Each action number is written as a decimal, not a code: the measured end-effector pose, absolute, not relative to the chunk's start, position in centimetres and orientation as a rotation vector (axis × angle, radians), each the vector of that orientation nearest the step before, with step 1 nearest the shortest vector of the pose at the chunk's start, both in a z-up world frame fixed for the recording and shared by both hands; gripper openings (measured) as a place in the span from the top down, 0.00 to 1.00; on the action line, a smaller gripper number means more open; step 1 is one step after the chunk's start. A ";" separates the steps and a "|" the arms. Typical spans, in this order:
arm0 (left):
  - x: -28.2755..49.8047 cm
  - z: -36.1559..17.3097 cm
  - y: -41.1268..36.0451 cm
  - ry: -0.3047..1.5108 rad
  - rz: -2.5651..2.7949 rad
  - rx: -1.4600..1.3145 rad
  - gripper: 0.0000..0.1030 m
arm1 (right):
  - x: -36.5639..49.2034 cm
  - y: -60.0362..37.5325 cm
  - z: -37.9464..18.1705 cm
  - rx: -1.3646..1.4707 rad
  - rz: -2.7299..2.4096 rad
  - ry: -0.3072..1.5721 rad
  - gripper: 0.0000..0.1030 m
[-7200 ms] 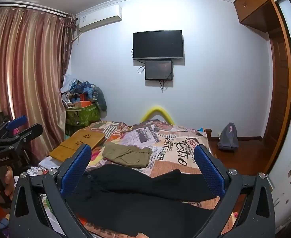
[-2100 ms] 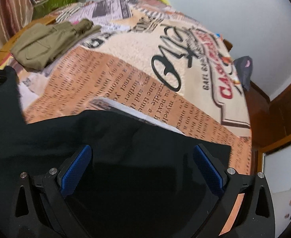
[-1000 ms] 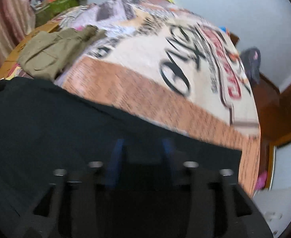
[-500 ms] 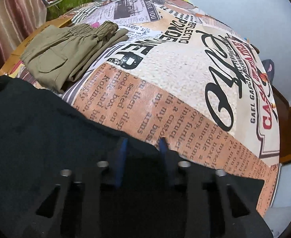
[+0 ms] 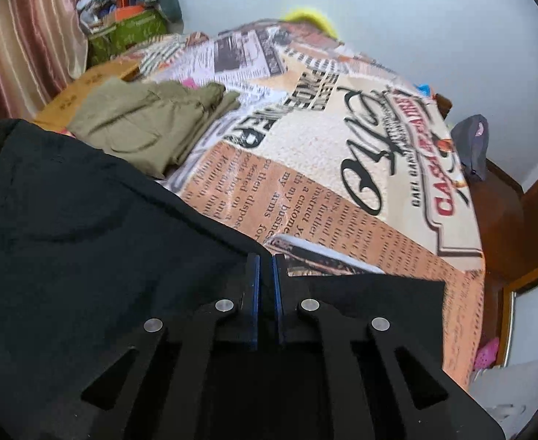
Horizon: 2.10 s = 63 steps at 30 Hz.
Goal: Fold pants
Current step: 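Lift the black pants with both grippers and fold them over toward the hem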
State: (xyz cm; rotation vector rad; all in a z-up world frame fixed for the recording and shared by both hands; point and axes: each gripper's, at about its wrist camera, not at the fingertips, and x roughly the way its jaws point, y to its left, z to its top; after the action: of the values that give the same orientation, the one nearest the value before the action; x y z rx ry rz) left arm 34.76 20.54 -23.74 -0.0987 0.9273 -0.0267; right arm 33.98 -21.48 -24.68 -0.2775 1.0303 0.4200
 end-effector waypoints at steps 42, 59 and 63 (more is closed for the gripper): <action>10.0 -26.3 20.6 0.928 -0.008 -0.195 0.98 | 11.0 -27.0 -19.0 -0.106 0.349 0.903 0.97; 10.8 -29.0 19.4 0.996 0.011 -0.145 0.98 | 20.1 -25.5 -22.1 -0.051 0.196 0.953 0.49; 11.0 -29.5 19.3 1.000 0.018 -0.136 0.98 | 21.8 -25.5 -24.2 -0.045 0.160 1.016 0.49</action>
State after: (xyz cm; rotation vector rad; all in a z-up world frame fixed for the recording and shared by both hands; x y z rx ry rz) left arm 10.96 19.30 -29.49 -0.1360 1.0001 0.0178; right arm 21.79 -25.53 -24.23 -0.0449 1.0161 0.1599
